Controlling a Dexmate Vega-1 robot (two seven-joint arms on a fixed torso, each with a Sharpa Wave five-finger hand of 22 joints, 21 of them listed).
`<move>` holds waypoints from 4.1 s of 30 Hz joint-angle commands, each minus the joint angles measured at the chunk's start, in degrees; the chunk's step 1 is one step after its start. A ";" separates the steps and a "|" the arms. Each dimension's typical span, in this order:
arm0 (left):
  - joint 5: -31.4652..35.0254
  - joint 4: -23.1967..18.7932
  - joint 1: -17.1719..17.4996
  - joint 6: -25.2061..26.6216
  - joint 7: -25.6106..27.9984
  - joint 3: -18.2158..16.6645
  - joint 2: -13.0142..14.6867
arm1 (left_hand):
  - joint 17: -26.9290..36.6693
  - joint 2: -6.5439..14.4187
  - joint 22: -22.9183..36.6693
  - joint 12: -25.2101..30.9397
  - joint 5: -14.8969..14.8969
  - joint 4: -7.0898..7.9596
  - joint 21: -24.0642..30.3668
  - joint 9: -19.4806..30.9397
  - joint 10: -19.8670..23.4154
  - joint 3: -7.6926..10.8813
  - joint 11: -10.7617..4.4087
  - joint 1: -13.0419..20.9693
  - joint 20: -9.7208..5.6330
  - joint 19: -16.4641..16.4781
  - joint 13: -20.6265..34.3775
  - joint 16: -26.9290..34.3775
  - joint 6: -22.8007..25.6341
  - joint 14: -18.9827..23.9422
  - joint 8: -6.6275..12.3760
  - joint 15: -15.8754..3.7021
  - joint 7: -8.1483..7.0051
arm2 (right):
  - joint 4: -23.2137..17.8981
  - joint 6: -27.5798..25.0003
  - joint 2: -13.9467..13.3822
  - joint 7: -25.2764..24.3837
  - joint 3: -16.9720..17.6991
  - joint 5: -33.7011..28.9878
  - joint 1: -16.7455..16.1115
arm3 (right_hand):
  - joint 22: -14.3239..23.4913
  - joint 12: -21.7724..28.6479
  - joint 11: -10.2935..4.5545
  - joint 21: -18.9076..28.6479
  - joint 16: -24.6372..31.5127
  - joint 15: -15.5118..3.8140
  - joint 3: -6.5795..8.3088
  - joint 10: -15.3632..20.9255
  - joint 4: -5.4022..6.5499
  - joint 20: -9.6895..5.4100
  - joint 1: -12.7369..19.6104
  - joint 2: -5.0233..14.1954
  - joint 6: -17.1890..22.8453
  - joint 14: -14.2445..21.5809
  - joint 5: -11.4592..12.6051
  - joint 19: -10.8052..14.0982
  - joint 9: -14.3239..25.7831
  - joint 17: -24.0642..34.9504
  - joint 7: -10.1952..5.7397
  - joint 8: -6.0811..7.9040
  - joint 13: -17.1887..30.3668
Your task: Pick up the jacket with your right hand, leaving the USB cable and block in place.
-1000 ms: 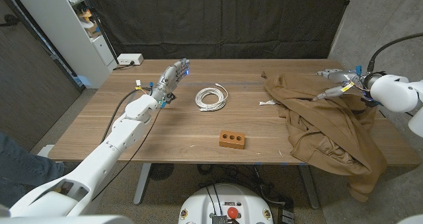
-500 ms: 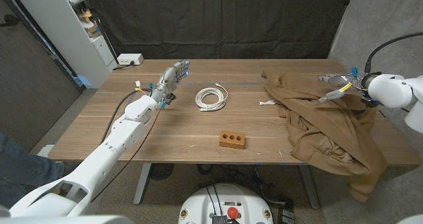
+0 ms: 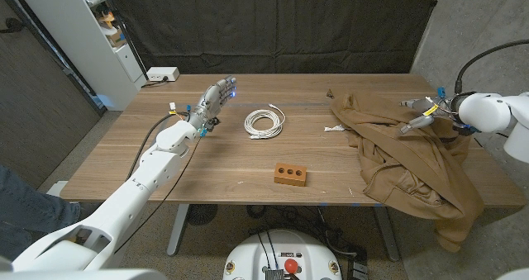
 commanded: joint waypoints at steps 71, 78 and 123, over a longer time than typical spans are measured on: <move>0.99 -2.04 -0.34 2.86 1.37 0.92 0.60 | 0.19 -0.09 0.20 -0.24 -0.15 0.25 0.12 0.13 -0.05 0.10 0.00 -0.11 0.57 -0.54 0.20 -0.13 0.71 -0.27 0.04 0.85 -0.09 | 5.97 -2.37 -1.11 -12.84 -30.28 12.15 18.11 | 0.59 1.18 -0.08 2.67 2.33 -0.56 -1.88 -0.91 0.09 -0.19 2.85 0.76 -0.39 2.52 1.92 9.45 0.14 0.21 -0.14 1.14 0.21; 0.97 -2.62 0.09 3.01 1.76 0.79 0.70 | 0.19 -0.10 0.20 -0.19 -0.15 0.26 0.14 0.13 0.07 0.10 0.03 -0.13 0.56 -0.55 0.20 -0.12 0.91 -0.27 0.11 0.87 -0.04 | 7.65 -1.48 0.41 -14.14 -31.77 11.05 18.70 | 0.63 1.49 -0.16 3.40 2.65 -1.01 -2.11 0.20 0.02 -0.29 3.65 1.06 0.41 3.96 2.13 12.66 0.18 0.21 -0.55 1.39 0.31; 1.14 -4.96 1.74 3.59 3.44 0.48 0.90 | 0.21 -0.12 0.21 -0.14 -0.14 0.31 0.20 0.15 0.19 0.12 -0.21 -0.23 1.04 -0.55 0.22 -0.10 1.44 -0.35 0.19 0.90 0.02 | 12.14 3.35 7.49 -21.69 -36.58 -7.04 22.12 | 2.83 18.05 -10.73 14.10 30.20 -22.85 -1.16 24.89 -1.57 -24.29 37.93 15.83 30.89 40.04 -6.62 58.91 14.71 27.23 -8.51 16.75 16.76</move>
